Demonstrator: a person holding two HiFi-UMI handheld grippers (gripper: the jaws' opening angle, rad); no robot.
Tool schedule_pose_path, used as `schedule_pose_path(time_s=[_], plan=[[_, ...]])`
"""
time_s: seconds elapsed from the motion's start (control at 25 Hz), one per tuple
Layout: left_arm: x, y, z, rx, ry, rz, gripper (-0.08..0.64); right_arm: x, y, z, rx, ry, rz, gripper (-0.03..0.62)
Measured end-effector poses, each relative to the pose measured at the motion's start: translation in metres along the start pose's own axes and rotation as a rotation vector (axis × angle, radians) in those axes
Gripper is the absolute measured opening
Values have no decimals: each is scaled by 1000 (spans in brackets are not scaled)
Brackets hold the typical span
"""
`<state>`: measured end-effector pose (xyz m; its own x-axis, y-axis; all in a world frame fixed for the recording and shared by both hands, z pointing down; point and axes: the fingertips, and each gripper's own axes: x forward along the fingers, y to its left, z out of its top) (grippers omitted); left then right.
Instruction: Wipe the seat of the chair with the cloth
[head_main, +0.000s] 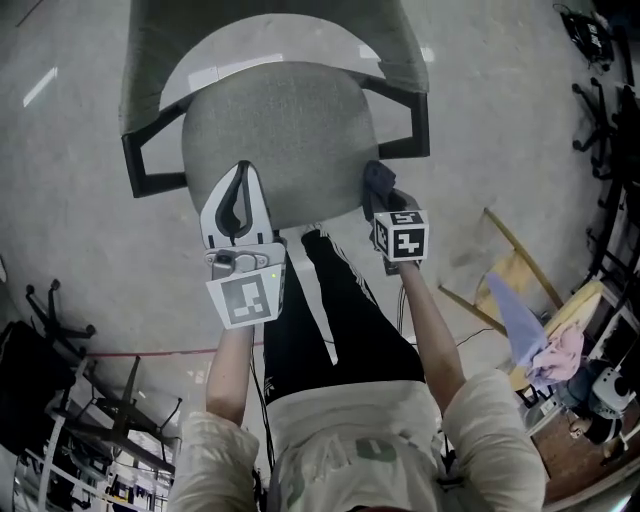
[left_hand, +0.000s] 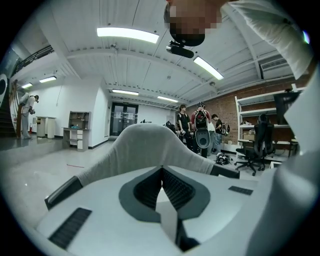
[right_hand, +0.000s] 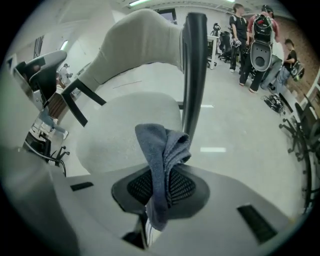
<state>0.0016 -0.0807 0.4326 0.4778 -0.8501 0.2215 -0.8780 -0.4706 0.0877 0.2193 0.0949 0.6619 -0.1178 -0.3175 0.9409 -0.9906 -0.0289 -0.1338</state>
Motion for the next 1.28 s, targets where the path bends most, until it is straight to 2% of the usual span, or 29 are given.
schedule_pose_path(time_s=[0.16, 0.32, 0.52, 0.68, 0.76, 0.92, 1.04, 1.28], plan=[[15, -4, 39, -4, -32, 7, 15, -23, 27, 57, 67, -114, 54, 49], [36, 2, 116, -24, -116, 26, 15, -75, 67, 177, 30, -364, 77, 49], [26, 12, 236, 11, -268, 35, 15, -217, 108, 314, -90, -715, 59, 49], [16, 9, 321, 11, -324, 49, 15, -340, 121, 380, -149, -953, 23, 49], [5, 11, 347, -8, -330, 52, 15, -384, 131, 392, -157, -1022, 25, 49], [-27, 8, 378, -25, -345, 22, 15, -439, 161, 380, -178, -1066, 71, 51], [-41, 11, 388, -36, -355, 4, 15, -450, 182, 368, -176, -1052, 100, 49], [-49, 31, 393, -34, -362, 18, 15, -459, 207, 367, -235, -1057, 63, 49]])
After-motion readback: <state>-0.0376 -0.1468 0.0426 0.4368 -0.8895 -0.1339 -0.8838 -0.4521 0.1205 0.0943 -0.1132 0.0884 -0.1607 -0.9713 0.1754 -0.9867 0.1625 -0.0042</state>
